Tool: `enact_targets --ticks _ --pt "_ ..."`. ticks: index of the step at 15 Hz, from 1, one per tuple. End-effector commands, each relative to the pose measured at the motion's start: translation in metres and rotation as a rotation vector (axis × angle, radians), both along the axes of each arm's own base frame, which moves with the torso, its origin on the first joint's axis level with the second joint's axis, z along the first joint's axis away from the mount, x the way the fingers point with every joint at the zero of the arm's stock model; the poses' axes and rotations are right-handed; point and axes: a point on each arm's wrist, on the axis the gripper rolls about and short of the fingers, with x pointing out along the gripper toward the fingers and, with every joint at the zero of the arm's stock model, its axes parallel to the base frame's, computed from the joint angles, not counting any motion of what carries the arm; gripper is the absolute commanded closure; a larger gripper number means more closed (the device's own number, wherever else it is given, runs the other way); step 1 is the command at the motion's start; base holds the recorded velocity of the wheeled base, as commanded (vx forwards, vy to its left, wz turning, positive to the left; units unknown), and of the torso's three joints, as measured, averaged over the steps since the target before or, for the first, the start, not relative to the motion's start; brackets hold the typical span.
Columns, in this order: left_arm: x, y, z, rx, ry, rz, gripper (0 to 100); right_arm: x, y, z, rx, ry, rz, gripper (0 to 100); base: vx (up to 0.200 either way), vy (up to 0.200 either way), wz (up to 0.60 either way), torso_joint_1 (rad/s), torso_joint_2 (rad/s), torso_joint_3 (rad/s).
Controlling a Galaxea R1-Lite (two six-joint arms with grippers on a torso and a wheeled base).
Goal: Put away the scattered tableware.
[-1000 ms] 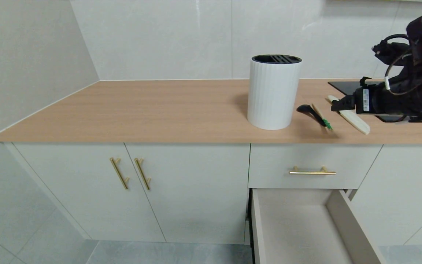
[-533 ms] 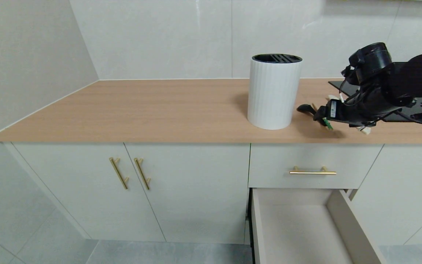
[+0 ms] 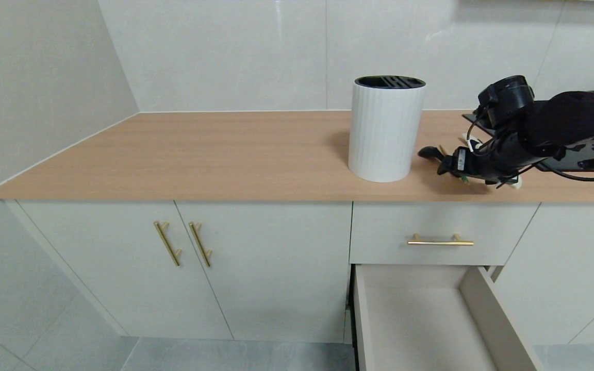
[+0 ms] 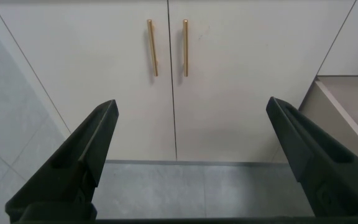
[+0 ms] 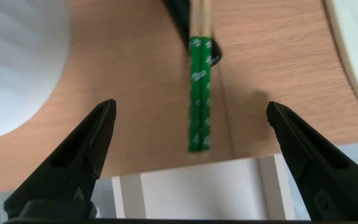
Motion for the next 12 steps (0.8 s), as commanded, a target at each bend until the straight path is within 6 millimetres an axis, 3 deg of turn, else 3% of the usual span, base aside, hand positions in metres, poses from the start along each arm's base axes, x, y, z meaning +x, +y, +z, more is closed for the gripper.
enact_targets --ticks 1,4,5,10,12 --pt "0.0 0.0 0.0 0.0 0.001 0.0 0 0.002 -0.001 -0.002 -0.002 0.006 -0.001 0 0.0 0.0 0.0 0.0 0.0 0.0" --pt "0.0 0.0 0.0 0.0 0.001 0.0 0 0.004 0.0 -0.007 -0.005 0.02 -0.001 0 0.0 0.0 0.0 0.0 0.0 0.0" --pt "0.0 0.0 0.0 0.0 0.001 0.0 0 0.004 0.0 -0.007 -0.003 0.016 -0.002 100 0.0 0.0 0.0 0.0 0.0 0.0" --pt "0.0 0.0 0.0 0.0 0.001 0.0 0 -0.001 -0.001 0.001 0.001 -0.001 -0.005 100 0.0 0.0 0.0 0.0 0.0 0.0" --pt "0.0 0.0 0.0 0.0 0.001 0.0 0 -0.015 -0.004 0.019 0.011 -0.037 -0.007 100 0.0 0.0 0.0 0.0 0.0 0.0"
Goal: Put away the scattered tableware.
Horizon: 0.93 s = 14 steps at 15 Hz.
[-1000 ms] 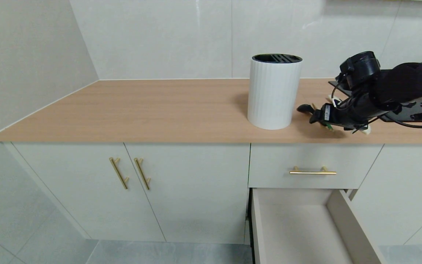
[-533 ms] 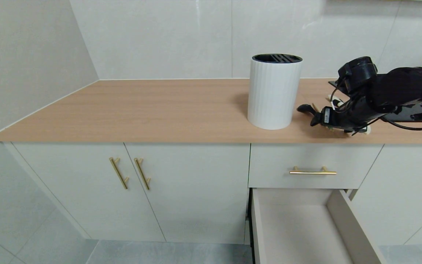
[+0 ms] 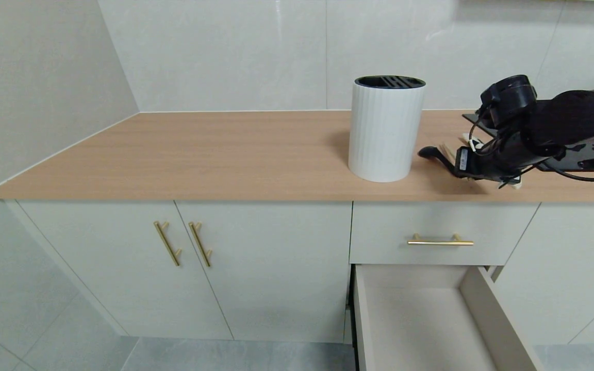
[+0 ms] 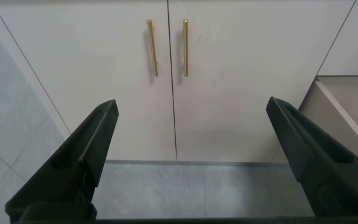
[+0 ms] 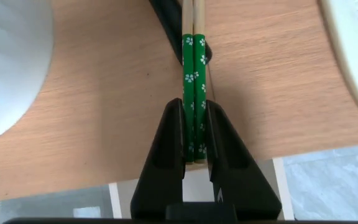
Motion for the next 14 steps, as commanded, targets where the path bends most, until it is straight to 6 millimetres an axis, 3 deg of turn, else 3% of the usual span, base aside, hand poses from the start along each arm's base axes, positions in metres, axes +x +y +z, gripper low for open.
enact_targets --ticks 1,3,4,6,11,14 --pt "0.0 0.0 0.0 0.0 0.001 0.0 0 -0.023 -0.007 0.027 0.011 -0.056 -0.008 100 0.0 0.0 0.0 0.0 0.0 0.0" --pt "0.0 0.0 0.0 0.0 0.001 0.0 0 -0.062 -0.014 0.048 0.018 -0.083 -0.001 100 0.0 0.0 0.0 0.0 0.0 0.0" --pt "0.0 0.0 0.0 0.0 0.001 0.0 0 -0.071 -0.016 0.051 0.023 -0.09 0.004 100 0.0 0.0 0.0 0.0 0.0 0.0" --pt "0.0 0.0 0.0 0.0 0.001 0.0 0 -0.113 -0.011 0.059 0.035 -0.095 0.062 100 0.0 0.0 0.0 0.0 0.0 0.0" --pt "0.0 0.0 0.0 0.0 0.001 0.0 0 -0.22 -0.025 0.06 0.187 -0.097 0.362 100 0.0 0.0 0.0 0.0 0.0 0.0" --pt "0.0 0.0 0.0 0.0 0.001 0.0 0 -0.252 -0.031 0.049 0.189 -0.029 0.404 100 0.0 0.0 0.0 0.0 0.0 0.0"
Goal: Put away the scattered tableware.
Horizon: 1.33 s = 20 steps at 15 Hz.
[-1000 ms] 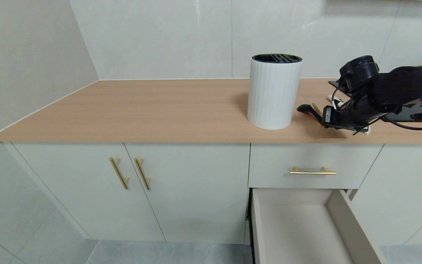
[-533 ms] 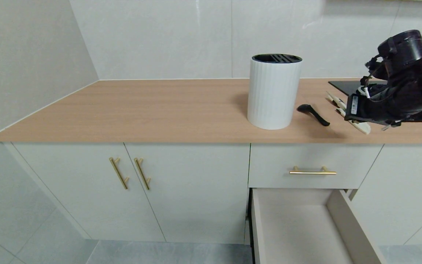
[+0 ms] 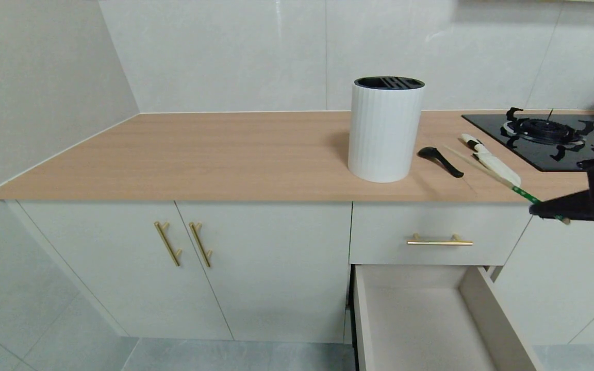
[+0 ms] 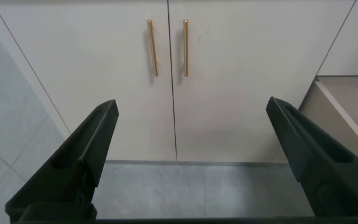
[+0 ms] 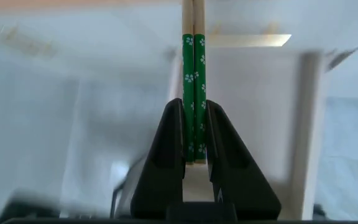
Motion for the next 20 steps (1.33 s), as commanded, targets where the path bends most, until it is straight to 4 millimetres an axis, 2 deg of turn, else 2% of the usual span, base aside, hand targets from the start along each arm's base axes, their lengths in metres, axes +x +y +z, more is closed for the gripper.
enact_targets --ticks 1,3,7,9,13,15,20 --pt "0.0 0.0 0.0 0.0 0.0 0.0 0 -0.047 -0.005 0.001 -0.015 0.045 0.075 100 0.0 0.0 0.0 0.0 0.0 0.0" --pt "0.0 0.0 0.0 0.0 0.0 0.0 0 -0.057 -0.002 -0.008 -0.047 0.142 0.123 100 0.0 0.0 0.0 0.0 0.0 0.0" --pt "0.0 0.0 0.0 0.0 0.0 0.0 0 -0.038 0.009 -0.04 -0.085 0.281 0.152 100 0.0 0.0 0.0 0.0 0.0 0.0" --pt "0.0 0.0 0.0 0.0 0.0 0.0 0 -0.017 0.016 -0.061 -0.074 0.266 0.145 100 0.0 0.0 0.0 0.0 0.0 0.0" --pt "0.0 0.0 0.0 0.0 0.0 0.0 0 0.001 0.026 -0.1 -0.099 0.33 0.162 100 0.0 0.0 0.0 0.0 0.0 0.0" --pt "0.0 0.0 0.0 0.0 0.0 -0.001 0 0.005 0.031 -0.111 -0.117 0.376 0.176 100 0.0 0.0 0.0 -0.011 0.04 0.025" --pt "0.0 0.0 0.0 0.0 0.0 0.0 0 0.013 0.035 -0.12 -0.126 0.399 0.178 100 0.0 0.0 0.0 -0.137 0.38 0.24"
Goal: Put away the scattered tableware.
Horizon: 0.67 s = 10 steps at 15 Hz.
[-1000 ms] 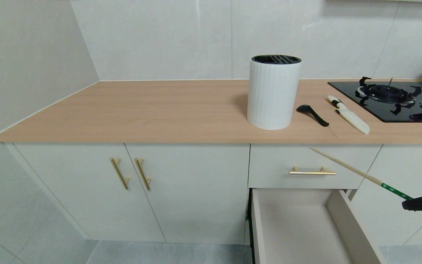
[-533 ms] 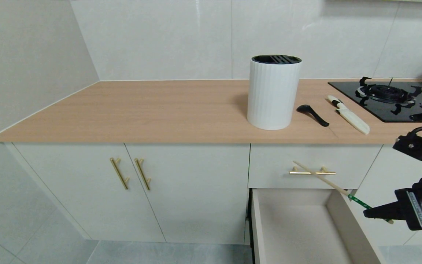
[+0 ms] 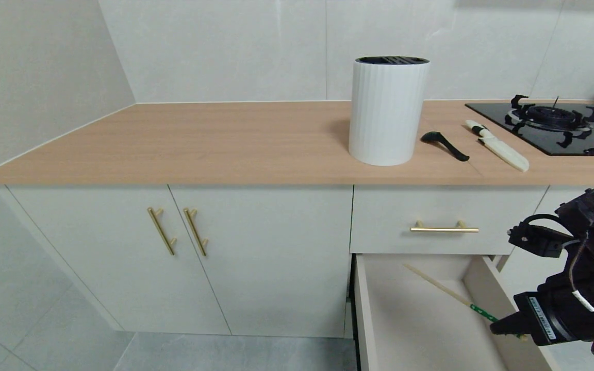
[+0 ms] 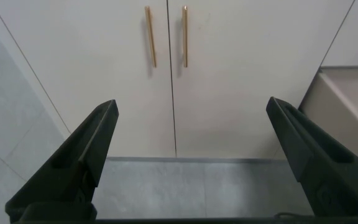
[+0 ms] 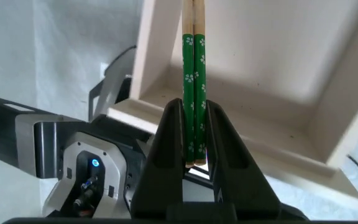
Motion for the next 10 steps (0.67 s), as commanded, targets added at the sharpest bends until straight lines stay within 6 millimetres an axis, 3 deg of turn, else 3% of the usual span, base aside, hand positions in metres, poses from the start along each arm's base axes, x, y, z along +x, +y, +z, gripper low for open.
enact_targets --ticks 1,8,10 --pt "0.0 0.0 0.0 0.0 0.0 0.0 0 0.008 0.003 -0.01 -0.016 0.035 -0.001 100 0.0 0.0 0.0 -0.159 0.46 0.29" --pt "0.0 0.0 0.0 0.0 0.0 0.0 0 0.045 0.018 -0.032 -0.009 -0.027 -0.007 100 0.0 0.0 0.0 -0.126 0.45 0.33" --pt "0.0 0.0 0.0 0.0 0.0 0.0 0 0.053 0.02 -0.04 -0.046 -0.029 -0.03 100 0.0 0.0 0.0 -0.029 0.22 0.171"
